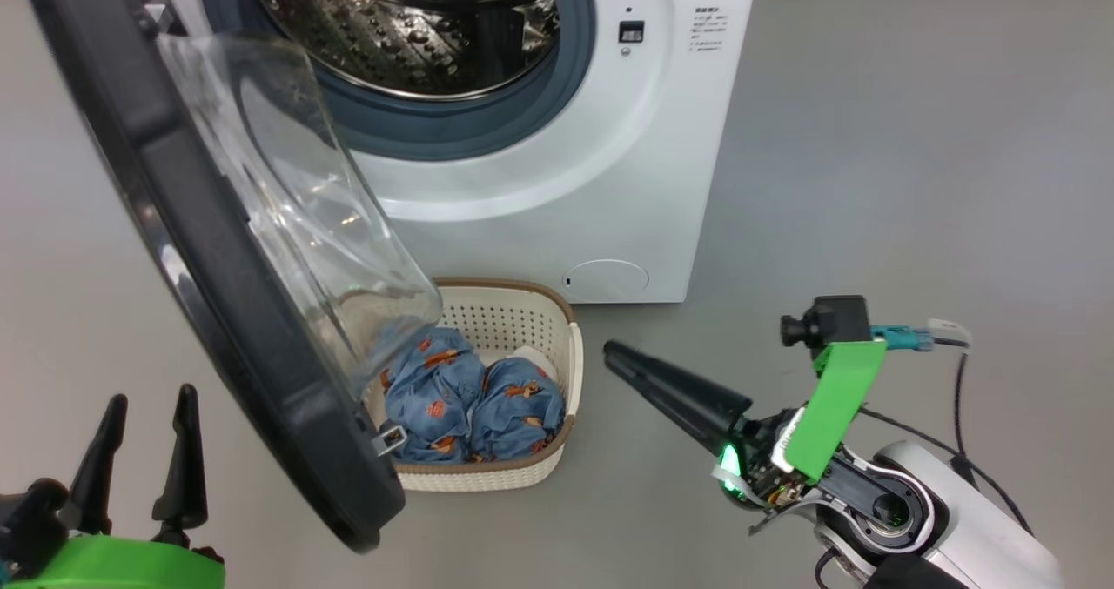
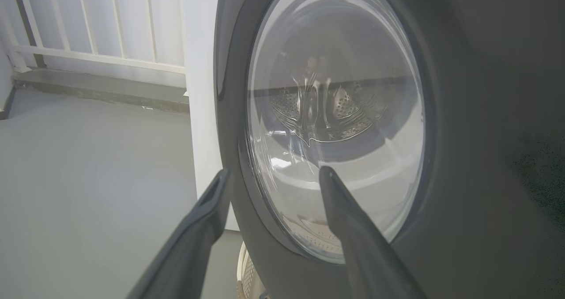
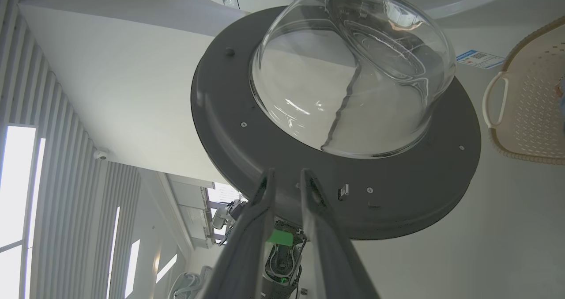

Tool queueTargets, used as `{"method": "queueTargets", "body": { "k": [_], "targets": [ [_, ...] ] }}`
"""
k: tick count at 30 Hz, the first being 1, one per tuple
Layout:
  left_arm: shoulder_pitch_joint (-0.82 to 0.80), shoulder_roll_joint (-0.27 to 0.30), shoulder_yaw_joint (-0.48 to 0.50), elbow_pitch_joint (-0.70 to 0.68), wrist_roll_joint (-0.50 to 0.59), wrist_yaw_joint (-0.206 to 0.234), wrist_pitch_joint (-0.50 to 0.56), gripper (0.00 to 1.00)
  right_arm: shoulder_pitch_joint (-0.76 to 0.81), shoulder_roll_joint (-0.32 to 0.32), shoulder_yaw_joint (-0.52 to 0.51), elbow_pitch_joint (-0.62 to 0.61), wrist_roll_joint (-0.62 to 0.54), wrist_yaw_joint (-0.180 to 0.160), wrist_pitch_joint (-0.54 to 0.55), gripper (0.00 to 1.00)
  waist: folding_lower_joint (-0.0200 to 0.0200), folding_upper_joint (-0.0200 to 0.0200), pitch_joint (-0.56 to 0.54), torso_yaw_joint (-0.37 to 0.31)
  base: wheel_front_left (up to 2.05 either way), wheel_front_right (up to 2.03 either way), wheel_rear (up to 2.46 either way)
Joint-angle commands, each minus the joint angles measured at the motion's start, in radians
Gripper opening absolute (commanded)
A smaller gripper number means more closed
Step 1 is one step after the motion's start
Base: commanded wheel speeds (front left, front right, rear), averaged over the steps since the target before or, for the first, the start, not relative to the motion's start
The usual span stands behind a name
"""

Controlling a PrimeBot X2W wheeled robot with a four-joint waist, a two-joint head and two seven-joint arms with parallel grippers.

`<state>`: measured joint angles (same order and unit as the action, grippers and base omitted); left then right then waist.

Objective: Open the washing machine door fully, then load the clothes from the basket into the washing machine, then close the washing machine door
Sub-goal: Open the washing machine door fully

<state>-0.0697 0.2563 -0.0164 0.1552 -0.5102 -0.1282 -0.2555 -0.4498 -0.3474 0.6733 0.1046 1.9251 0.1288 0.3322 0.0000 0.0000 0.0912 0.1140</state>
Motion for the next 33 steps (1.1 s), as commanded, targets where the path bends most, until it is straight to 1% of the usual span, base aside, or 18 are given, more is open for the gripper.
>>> {"method": "queueTargets", "body": {
  "k": [1,2,7,10,17,19,23,26,31,33],
  "targets": [
    [-0.013,0.022,0.042,-0.027,0.012,-0.003,-0.006,1.0,0.016,-0.001,-0.008,-0.03,-0.018,0.002,-0.023,1.0,0.0,0.0,-0.015,-0.016,0.0,0.0,0.0],
    [-0.01,0.019,0.042,-0.03,0.016,-0.003,-0.006,1.0,0.025,-0.002,-0.024,-0.029,-0.052,0.002,-0.063,1.0,0.0,0.0,-0.021,-0.024,0.0,0.0,0.0],
    [-0.003,0.013,0.042,-0.034,0.018,-0.003,-0.006,1.0,0.035,-0.003,-0.04,-0.017,-0.17,0.002,-0.166,1.0,0.0,0.0,-0.028,-0.043,0.0,0.0,0.0],
    [-0.002,0.013,0.043,-0.031,0.017,-0.003,-0.006,1.0,0.032,-0.003,-0.049,0.005,-0.261,0.002,-0.248,1.0,0.0,0.0,-0.029,-0.052,0.0,0.0,0.0],
    [0.0,0.017,0.044,-0.032,0.016,-0.003,-0.006,1.0,-0.019,0.005,-0.058,0.143,-0.545,0.002,-0.5,1.0,0.0,0.0,-0.029,-0.068,0.0,0.0,0.0],
    [0.001,0.017,0.043,-0.033,0.018,-0.003,-0.006,1.0,-0.04,0.01,-0.069,0.2,-0.634,0.002,-0.551,1.0,0.0,0.0,-0.03,-0.071,0.0,0.0,0.0],
    [0.002,0.015,0.041,-0.034,0.023,-0.003,-0.006,1.0,-0.065,0.035,-0.107,0.284,-0.817,0.002,-0.587,1.0,0.0,0.0,-0.032,-0.073,0.0,0.0,0.0],
    [0.004,0.013,0.04,-0.034,0.025,-0.003,-0.006,1.0,-0.067,0.072,-0.18,0.344,-0.962,0.002,-0.593,1.0,0.0,0.0,-0.036,-0.074,0.0,0.0,0.0],
    [0.017,0.006,0.042,-0.033,0.029,-0.003,-0.006,1.0,-0.031,0.149,-0.332,0.337,-1.255,0.002,-0.594,1.0,0.0,0.0,-0.05,-0.077,0.0,0.0,0.0],
    [0.021,0.002,0.041,-0.033,0.033,-0.003,-0.006,1.0,0.003,0.182,-0.388,0.317,-1.347,0.002,-0.594,1.0,0.0,0.0,-0.057,-0.076,0.0,0.0,0.0]
  ]
}}
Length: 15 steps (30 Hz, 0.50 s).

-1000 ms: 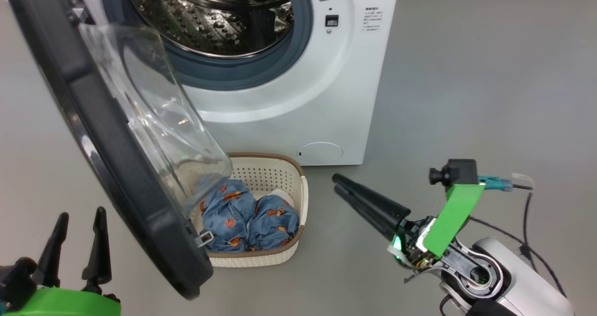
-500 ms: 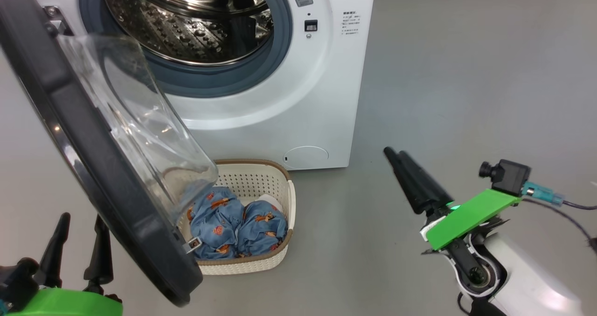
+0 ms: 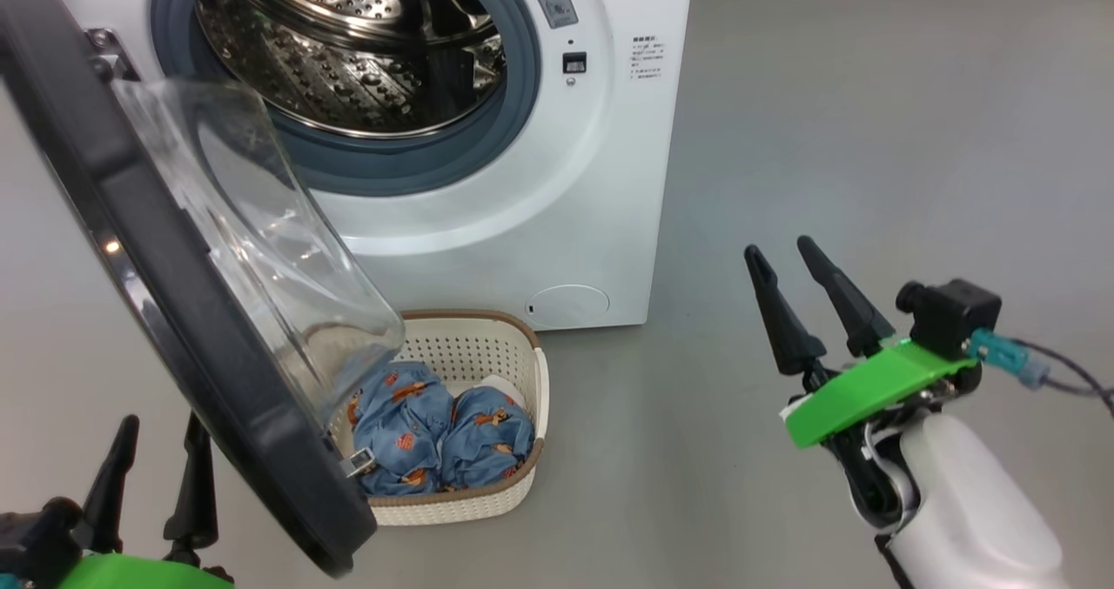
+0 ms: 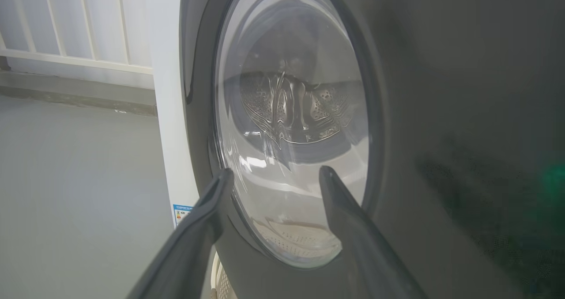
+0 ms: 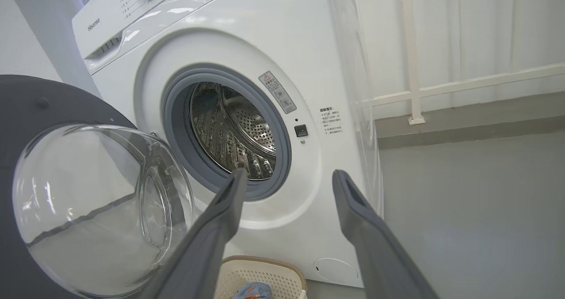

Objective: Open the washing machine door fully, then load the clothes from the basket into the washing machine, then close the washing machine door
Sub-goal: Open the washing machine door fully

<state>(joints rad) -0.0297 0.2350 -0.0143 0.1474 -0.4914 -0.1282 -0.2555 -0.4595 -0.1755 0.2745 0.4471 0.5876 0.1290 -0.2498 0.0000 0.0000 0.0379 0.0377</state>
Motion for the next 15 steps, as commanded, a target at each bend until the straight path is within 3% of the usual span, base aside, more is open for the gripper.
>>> {"method": "queueTargets", "body": {
  "k": [1,5,15],
  "targets": [
    [-0.017,0.022,0.04,-0.024,0.016,-0.003,-0.006,1.0,0.033,0.028,-0.018,-0.035,-0.053,0.002,-0.012,1.0,0.0,0.0,-0.008,0.0,0.0,0.0,0.0],
    [-0.009,0.016,0.044,-0.023,0.025,-0.003,-0.006,1.0,0.117,0.074,-0.101,-0.083,-0.209,0.002,-0.012,1.0,0.0,0.0,-0.019,-0.001,0.0,0.0,0.0],
    [0.003,0.015,0.05,-0.021,0.032,-0.003,-0.006,1.0,0.29,0.112,-0.203,-0.196,-0.438,0.002,-0.012,1.0,0.0,0.0,-0.024,0.0,0.0,0.0,0.0]
  ]
}}
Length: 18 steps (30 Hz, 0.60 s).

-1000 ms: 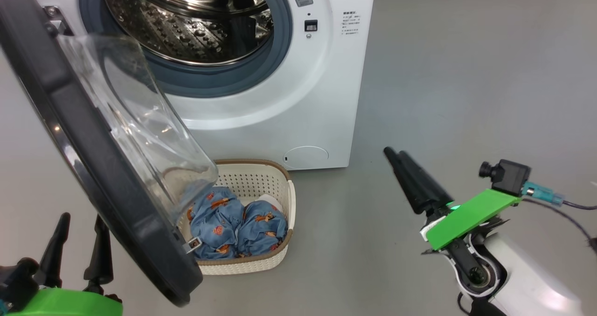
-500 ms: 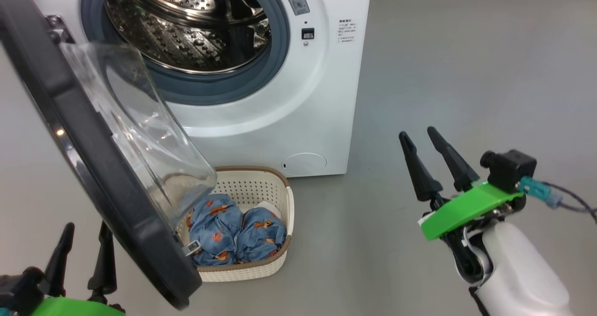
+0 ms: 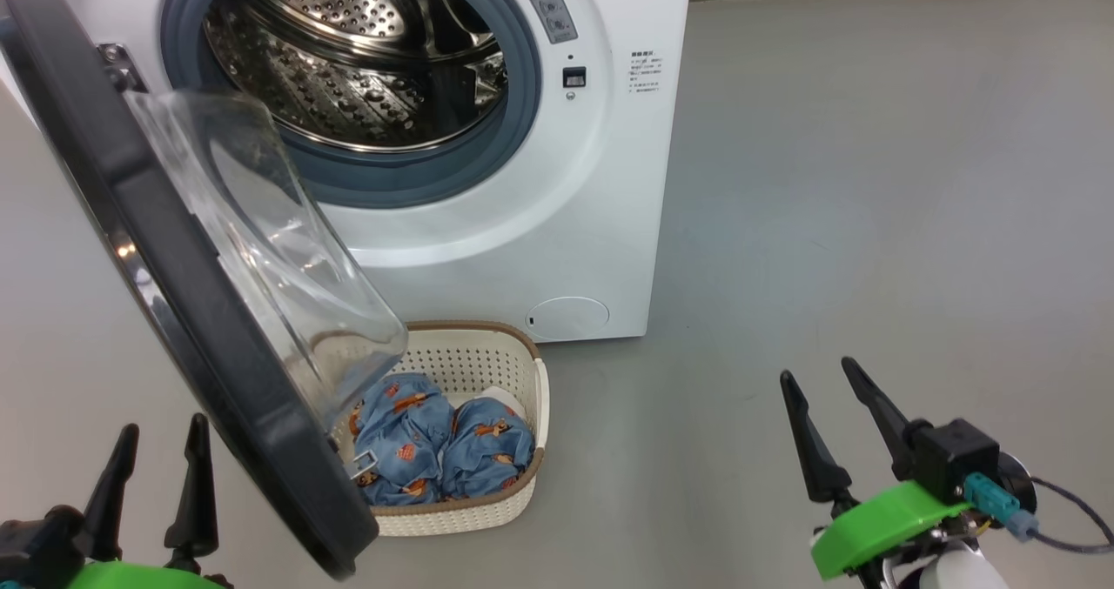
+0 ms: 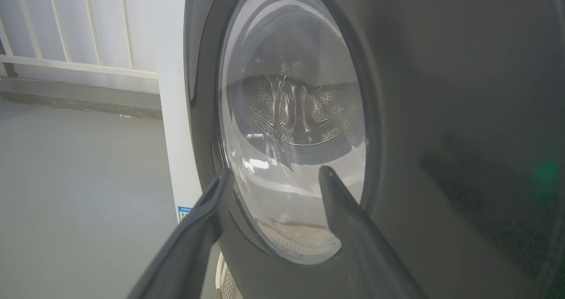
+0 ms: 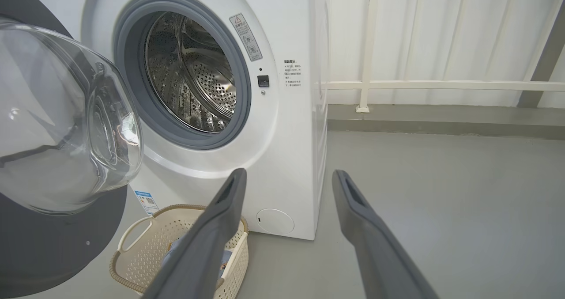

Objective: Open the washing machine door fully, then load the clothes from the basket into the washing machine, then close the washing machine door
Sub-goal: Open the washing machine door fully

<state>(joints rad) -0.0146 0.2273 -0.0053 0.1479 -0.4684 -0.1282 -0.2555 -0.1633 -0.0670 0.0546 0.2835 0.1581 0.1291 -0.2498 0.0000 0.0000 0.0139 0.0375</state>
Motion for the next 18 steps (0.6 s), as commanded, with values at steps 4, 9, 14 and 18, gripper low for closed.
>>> {"method": "queueTargets", "body": {
  "k": [4,9,14,18],
  "targets": [
    [-0.006,0.02,0.044,-0.021,0.014,-0.003,-0.006,1.0,0.047,0.012,-0.004,-0.073,-0.054,0.002,-0.012,1.0,0.0,0.0,0.0,0.0,0.0,0.0,0.0],
    [0.002,0.017,0.051,-0.02,0.018,-0.003,-0.006,1.0,0.092,0.016,-0.025,-0.113,-0.088,0.002,-0.012,1.0,0.0,0.0,-0.002,-0.002,0.0,0.0,0.0],
    [0.008,0.016,0.05,-0.022,0.025,-0.003,-0.006,1.0,0.125,0.016,-0.035,-0.131,-0.088,0.002,-0.012,1.0,0.0,0.0,-0.004,0.002,0.0,0.0,0.0],
    [0.016,0.008,0.051,-0.024,0.035,-0.003,-0.006,1.0,0.145,0.017,-0.039,-0.144,-0.095,0.002,-0.012,1.0,0.0,0.0,-0.009,0.006,0.0,0.0,0.0]
  ]
}}
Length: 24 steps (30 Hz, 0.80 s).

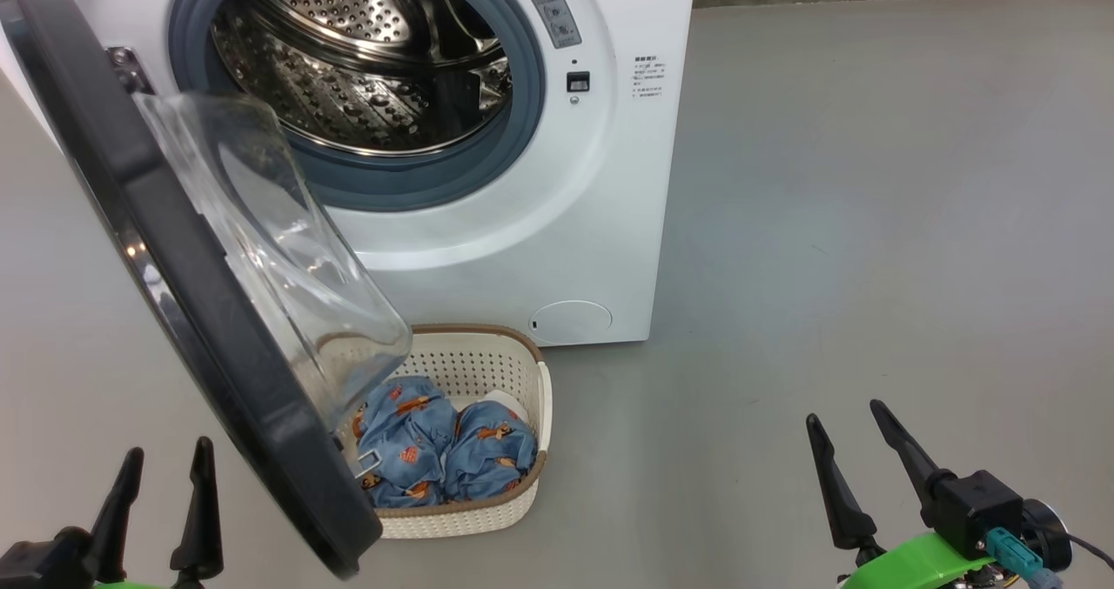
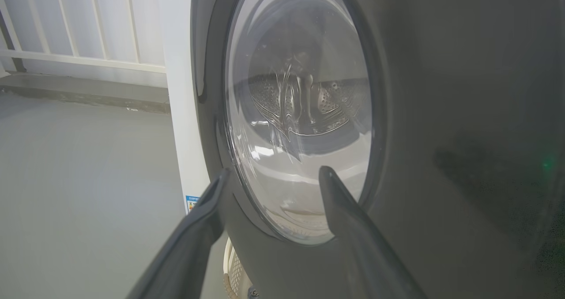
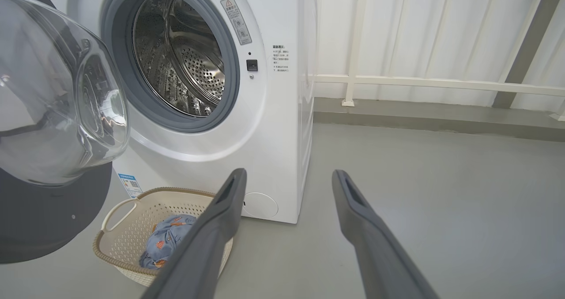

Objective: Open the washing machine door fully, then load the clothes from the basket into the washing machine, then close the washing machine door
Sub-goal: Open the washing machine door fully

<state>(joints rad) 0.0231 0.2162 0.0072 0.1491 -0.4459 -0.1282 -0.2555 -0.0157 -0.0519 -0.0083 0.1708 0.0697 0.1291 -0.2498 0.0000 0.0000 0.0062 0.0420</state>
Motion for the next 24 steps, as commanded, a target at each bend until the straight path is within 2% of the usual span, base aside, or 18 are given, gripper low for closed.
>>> {"method": "queueTargets", "body": {
  "k": [1,24],
  "targets": [
    [-0.02,0.017,0.039,-0.025,0.014,-0.003,-0.006,1.0,0.002,0.001,0.023,-0.034,-0.011,0.002,-0.012,1.0,0.0,0.0,-0.002,0.003,0.0,0.0,0.0],
    [-0.014,0.017,0.024,-0.014,0.044,-0.003,-0.006,1.0,0.028,0.002,0.014,-0.037,-0.02,0.002,-0.012,1.0,0.0,0.0,-0.006,0.012,0.0,0.0,0.0]
  ]
}}
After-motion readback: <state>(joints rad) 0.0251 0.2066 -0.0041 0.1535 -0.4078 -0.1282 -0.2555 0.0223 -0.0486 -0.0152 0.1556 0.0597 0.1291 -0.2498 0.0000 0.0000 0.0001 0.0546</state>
